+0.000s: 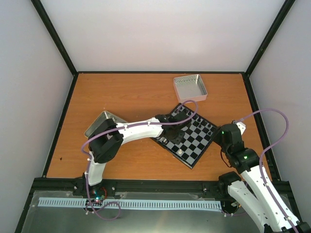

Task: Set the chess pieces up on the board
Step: Place the chess piece on the chessboard.

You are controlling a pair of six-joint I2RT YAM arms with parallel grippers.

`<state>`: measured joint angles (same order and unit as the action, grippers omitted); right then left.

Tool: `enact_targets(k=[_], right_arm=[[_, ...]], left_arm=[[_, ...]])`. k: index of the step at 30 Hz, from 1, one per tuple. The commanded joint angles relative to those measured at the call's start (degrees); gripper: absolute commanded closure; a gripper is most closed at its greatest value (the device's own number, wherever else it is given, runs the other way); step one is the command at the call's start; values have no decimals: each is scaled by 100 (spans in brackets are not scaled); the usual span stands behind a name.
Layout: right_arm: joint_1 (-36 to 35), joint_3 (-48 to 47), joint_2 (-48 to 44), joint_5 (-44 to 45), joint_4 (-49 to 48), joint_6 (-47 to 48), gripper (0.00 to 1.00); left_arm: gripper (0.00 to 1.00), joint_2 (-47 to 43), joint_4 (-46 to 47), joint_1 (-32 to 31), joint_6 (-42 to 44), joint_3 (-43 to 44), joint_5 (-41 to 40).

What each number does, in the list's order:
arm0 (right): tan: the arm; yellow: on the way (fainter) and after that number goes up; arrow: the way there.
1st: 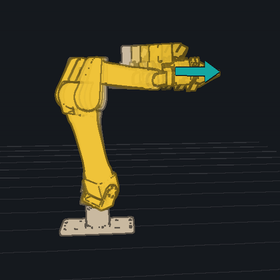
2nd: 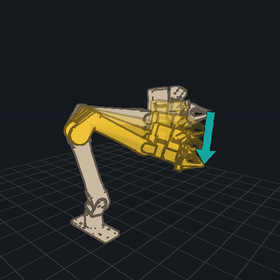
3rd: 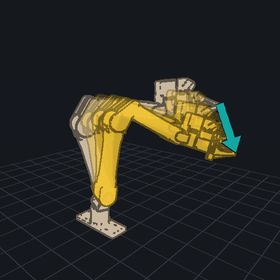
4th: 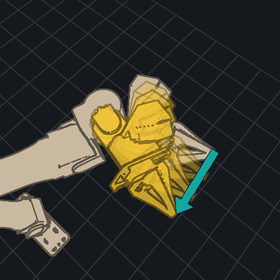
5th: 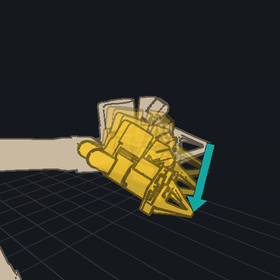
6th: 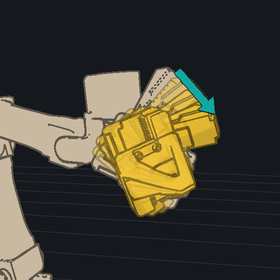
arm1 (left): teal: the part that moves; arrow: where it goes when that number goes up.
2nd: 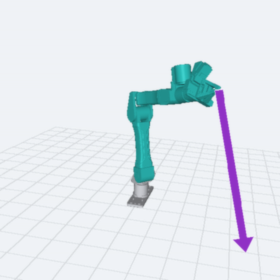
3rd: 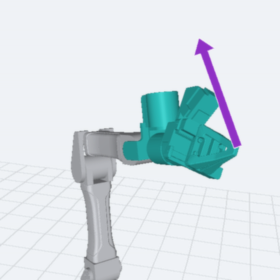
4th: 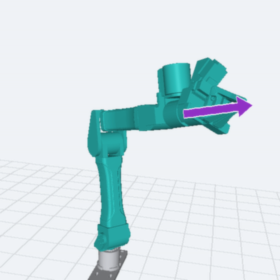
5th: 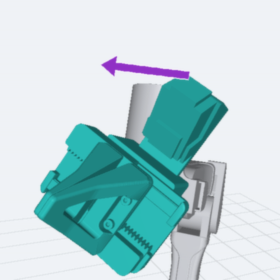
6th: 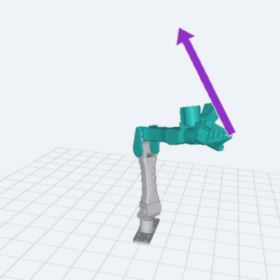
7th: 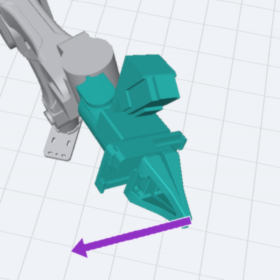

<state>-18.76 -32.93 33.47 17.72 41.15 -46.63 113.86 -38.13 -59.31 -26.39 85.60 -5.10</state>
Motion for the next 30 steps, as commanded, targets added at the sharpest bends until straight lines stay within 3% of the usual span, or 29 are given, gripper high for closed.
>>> enact_targets(k=[1,21,30], right_arm=[[-16,57,11,46,-80,-67,38],[-29,92,95,-18,-168,-80,38],[-30,107,94,-31,-194,-103,38]], left_arm=[[94,133,-178,-28,-48,156,-176],[93,197,-319,-28,174,146,-91],[81,84,-329,-28,295,146,-114]])
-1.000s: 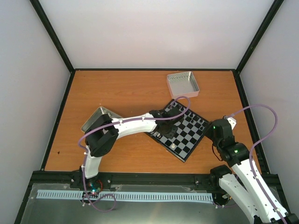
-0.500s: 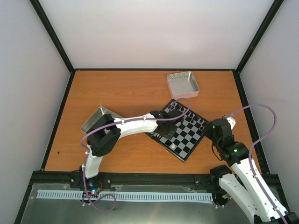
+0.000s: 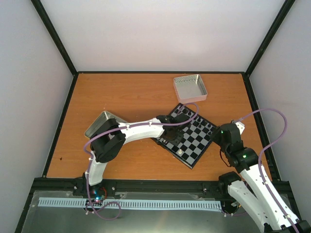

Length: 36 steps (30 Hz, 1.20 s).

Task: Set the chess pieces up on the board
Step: Place the chess piece on the chessboard, then pick up the chess piece from the storage box.

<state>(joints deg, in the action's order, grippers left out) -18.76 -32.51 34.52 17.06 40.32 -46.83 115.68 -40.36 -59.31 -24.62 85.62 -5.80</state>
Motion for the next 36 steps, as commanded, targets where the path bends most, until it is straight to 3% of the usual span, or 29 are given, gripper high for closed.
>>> enact_targets(k=[1,10,18,25,36], right_arm=[[-29,66,-3,28,-118,-77,38],[-29,22,0,109,-64,-73,38],[-24,-22,125,45,-176,-74,38],[-17,-46,185,26,-238,-46,38],[-23,-22,268,-5,-291,-36,38]], left_arm=[[81,-99,-144,-28,111,166,-97],[60,-829,86,-32,276,224,-68],[54,-1574,32,346,143,-41,-995],[48,-2808,346,1359,-283,-1042,-1509],[33,-4624,824,3997,-843,-2968,-944]])
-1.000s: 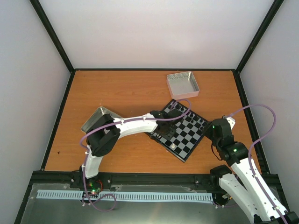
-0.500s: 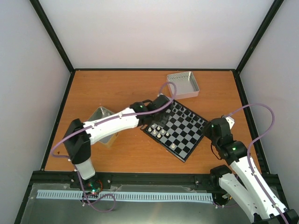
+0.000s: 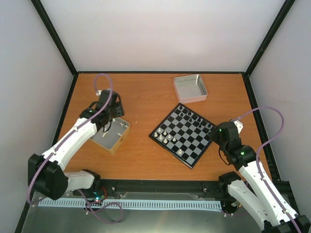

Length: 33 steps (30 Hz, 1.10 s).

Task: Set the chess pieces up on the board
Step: Pick up the chess piece from the storage box.

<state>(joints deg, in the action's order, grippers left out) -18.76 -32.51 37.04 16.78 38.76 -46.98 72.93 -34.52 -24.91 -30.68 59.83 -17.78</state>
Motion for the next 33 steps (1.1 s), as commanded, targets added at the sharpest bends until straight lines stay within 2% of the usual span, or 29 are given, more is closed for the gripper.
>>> enact_targets(k=[1,9,14,17,22,26,33], right_arm=[[-21,-22,20,16,-139,-21,38],[-21,4,117,-25,-227,-28,38],[-22,33,103,-25,-219,-22,38],[-22,49,102,-25,-220,-21,38],[-17,78,114,-50,-242,-22,38],[-22,104,111,-51,-242,-19,38],[-19,111,180,-113,-316,31,38]], left_arm=[[33,-433,264,758,-260,-498,345],[31,-538,358,1760,-453,-1163,931],[44,-421,336,2038,-708,-1482,830],[49,-261,474,2060,-700,-1616,981],[61,183,461,2064,-788,-1568,978],[65,400,472,2096,-903,-1601,676],[74,665,773,2198,-753,-1697,1054]])
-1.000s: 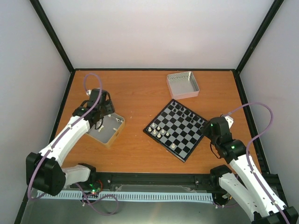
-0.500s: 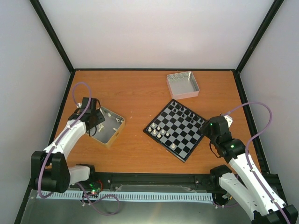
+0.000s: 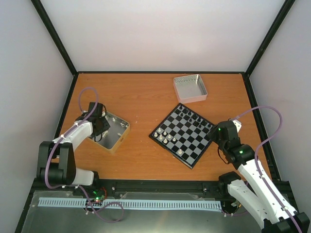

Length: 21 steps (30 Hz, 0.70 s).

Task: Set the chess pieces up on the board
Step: Pick up the chess piece from the storage box.

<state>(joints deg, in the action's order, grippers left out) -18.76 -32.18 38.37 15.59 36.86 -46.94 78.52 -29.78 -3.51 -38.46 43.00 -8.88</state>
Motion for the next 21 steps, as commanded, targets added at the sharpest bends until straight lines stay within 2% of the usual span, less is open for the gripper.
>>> enact_targets(k=[1,16,21], right_arm=[[-22,73,62,13,-126,13,38],[-26,47,113,-22,-145,61,38],[-17,21,117,-4,-165,79,38]], left_arm=[[74,144,303,56,16,-19,166],[77,528,363,65,-3,73,-154],[85,558,377,65,-4,57,-129]])
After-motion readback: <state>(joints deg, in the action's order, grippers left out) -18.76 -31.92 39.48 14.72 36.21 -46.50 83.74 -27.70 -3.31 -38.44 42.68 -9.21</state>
